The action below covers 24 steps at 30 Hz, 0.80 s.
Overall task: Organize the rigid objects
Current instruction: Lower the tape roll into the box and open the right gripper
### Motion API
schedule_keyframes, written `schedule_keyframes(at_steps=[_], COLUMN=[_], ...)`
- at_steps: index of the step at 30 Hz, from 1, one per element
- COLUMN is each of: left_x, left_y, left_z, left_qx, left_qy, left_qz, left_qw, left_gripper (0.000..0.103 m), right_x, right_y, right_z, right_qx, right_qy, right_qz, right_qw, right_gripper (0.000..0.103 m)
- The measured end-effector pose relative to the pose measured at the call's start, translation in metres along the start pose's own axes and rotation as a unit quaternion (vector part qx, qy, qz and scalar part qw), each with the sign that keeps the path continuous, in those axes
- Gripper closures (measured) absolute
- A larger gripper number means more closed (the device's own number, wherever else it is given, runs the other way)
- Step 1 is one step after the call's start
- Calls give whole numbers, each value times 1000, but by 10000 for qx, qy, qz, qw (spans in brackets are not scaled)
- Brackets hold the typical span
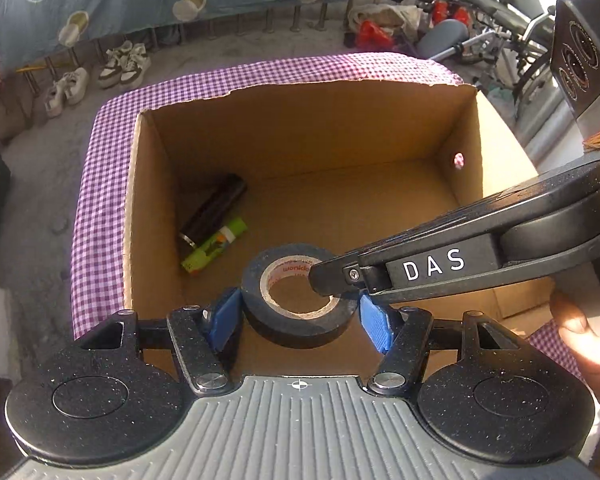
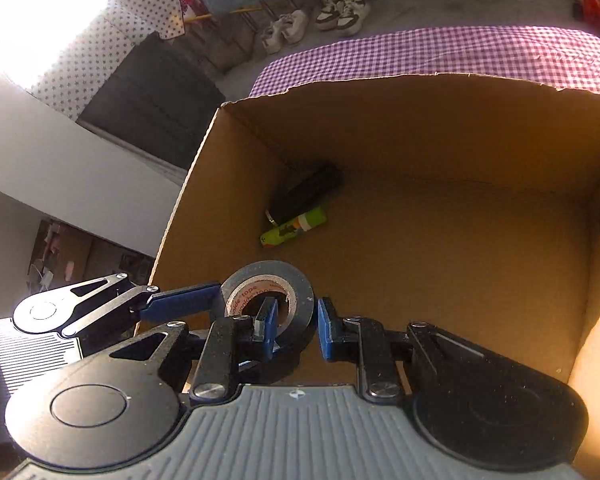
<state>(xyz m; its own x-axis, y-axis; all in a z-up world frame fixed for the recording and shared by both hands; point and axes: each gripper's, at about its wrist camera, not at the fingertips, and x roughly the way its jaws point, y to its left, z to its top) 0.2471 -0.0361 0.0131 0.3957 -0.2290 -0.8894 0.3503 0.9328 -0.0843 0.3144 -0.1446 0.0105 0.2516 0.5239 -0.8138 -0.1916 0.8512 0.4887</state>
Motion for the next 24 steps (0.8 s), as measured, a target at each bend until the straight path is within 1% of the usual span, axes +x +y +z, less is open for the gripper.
schedule_keyframes(at_steps=[5,10,13,16,19,22,24], left_x=[23,39,42,37,30,14,-2], left_y=[0,1,1,3,7,7,4], left_z=[13,18,18,17,19,18,15], left_qx=[78,57,60,-6,-54,-66,-87], left_qy=[276,566,630,632,541,339,131], left_qz=[184,271,320,307,290,260,234], left_qw=[9994,9980,9975,9975,9981,9991,9996], left_gripper=[39,39,39,39,39,39,39], right_x=[24,44,54,57,51,28,8], right_y=[-12,-11,-10,-17,-21,-22,-20], right_z=[15,26,28,31,33,30,25], right_qx=[101,-69,-112,-115,-77,-44,-53], right_qy=[218,335,393,394,274,3,-202], right_qz=[-104,-360,-412,-427,-346,-178,-34], right_qw=[9997,9988,9983,9982,9990,9998,9998], right_gripper=[80,80,79,79,79,79,79])
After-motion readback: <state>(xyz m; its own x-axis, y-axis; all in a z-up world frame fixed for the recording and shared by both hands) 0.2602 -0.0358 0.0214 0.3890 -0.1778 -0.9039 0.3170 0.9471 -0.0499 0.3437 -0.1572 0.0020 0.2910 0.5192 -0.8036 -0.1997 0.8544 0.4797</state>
